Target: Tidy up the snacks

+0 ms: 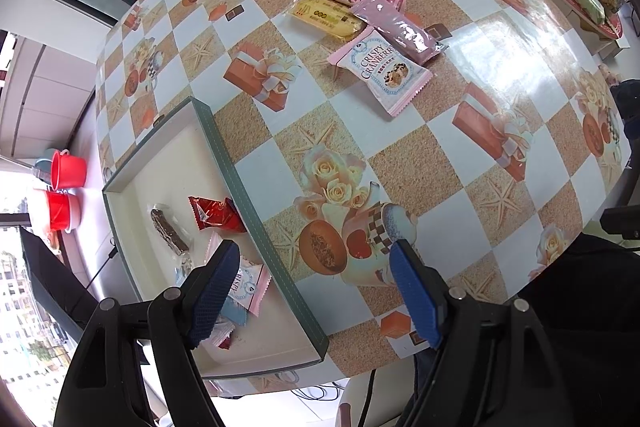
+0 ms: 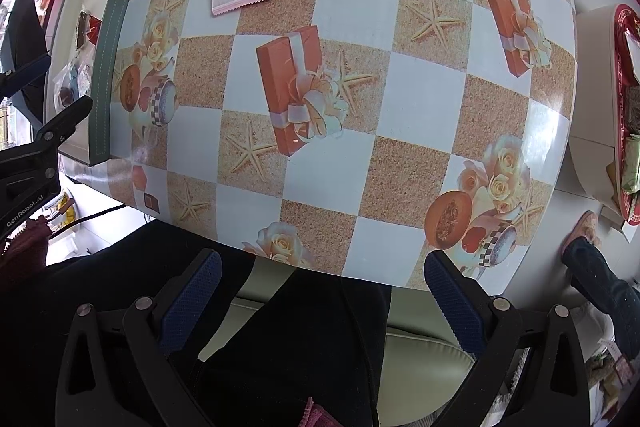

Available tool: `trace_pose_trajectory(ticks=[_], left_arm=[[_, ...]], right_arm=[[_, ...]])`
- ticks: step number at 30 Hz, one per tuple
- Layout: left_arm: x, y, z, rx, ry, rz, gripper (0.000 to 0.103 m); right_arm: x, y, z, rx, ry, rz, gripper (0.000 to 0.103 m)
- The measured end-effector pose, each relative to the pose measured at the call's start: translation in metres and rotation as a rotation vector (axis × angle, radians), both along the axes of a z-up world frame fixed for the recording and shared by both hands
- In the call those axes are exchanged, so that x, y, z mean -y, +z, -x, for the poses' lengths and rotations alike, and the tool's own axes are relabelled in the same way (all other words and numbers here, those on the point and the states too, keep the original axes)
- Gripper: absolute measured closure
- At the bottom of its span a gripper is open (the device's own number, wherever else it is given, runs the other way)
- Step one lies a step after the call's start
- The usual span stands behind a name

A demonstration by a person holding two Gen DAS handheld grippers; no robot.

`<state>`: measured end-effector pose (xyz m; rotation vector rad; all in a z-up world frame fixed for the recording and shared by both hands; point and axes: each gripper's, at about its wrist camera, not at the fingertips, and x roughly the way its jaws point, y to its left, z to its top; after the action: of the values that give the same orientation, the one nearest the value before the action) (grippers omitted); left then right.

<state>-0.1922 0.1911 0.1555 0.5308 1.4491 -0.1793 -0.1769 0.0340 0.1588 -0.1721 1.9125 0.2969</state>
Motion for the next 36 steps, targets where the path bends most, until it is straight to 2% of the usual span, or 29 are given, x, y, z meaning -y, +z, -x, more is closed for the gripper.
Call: trace_pose_trajectory(ticks=[6, 11, 14, 16, 20, 22, 25, 30, 33, 36], left_arm=[[0.000, -0.001, 0.000, -0.004, 0.001, 0.003, 0.023], [-0.002, -0.004, -0.007, -0.037, 0.034, 0.045, 0.023], [-0.011, -0.002, -0.031, -0.082, 0.136, 0.132, 0.023], [-0.019, -0.002, -0.056, -0.122, 0.251, 0.225, 0.023], [-0.027, -0.018, -0.099, -0.174, 0.435, 0.319, 0.023], [-0.020, -0.031, -0.115, -0.174, 0.465, 0.286, 0.023], [0.003, -0.052, -0.128, -0.193, 0.449, 0.240, 0.023], [0.025, -0.079, -0.136, -0.212, 0.493, 0.235, 0.023], [0.032, -0.087, -0.141, -0.211, 0.542, 0.271, 0.020], [0.041, -0.094, -0.145, -0.189, 0.527, 0.210, 0.020]], right_arm=[[0.001, 0.000, 0.000, 0.000, -0.001, 0.001, 0.001], [0.002, -0.004, 0.007, -0.009, 0.002, 0.004, 0.001], [0.002, -0.008, 0.011, -0.017, -0.003, 0.000, 0.001], [0.003, -0.014, 0.016, -0.030, -0.011, -0.007, 0.001], [0.002, -0.030, 0.032, -0.084, -0.003, -0.007, 0.001], [0.003, -0.036, 0.042, -0.102, 0.009, -0.003, 0.001], [0.011, -0.038, 0.050, -0.110, 0.002, 0.006, 0.001], [0.039, -0.043, 0.061, -0.128, -0.067, 0.027, 0.001], [0.051, -0.044, 0.066, -0.133, -0.092, 0.034, 0.001], [0.058, -0.047, 0.071, -0.135, -0.100, 0.035, 0.001]])
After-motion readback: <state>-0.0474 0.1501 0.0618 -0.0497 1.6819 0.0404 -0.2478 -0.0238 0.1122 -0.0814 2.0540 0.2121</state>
